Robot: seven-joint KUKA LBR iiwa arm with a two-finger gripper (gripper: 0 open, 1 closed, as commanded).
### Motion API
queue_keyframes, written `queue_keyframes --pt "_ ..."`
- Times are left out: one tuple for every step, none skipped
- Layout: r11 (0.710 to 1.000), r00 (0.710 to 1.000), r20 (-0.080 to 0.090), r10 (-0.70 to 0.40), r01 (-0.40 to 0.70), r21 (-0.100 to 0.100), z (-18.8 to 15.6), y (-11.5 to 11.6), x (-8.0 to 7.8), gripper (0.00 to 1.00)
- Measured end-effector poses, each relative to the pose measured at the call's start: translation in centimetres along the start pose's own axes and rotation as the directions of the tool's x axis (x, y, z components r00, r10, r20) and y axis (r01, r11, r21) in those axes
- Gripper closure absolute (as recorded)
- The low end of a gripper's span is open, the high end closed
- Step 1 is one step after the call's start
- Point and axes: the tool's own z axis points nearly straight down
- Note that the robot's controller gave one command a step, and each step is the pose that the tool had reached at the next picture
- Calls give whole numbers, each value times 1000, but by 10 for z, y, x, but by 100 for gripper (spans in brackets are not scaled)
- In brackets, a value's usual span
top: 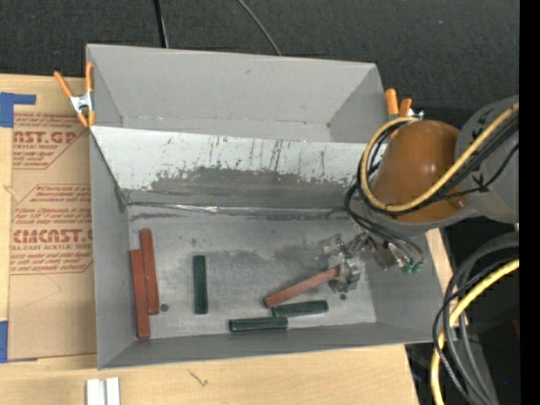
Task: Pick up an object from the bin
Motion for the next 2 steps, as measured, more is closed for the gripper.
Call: queue_keyframes --pt "1000 1000 1 14 -14 1 -61 13 7 100" --pt "1000 1000 12 10 -10 6 -102 11 8 100"
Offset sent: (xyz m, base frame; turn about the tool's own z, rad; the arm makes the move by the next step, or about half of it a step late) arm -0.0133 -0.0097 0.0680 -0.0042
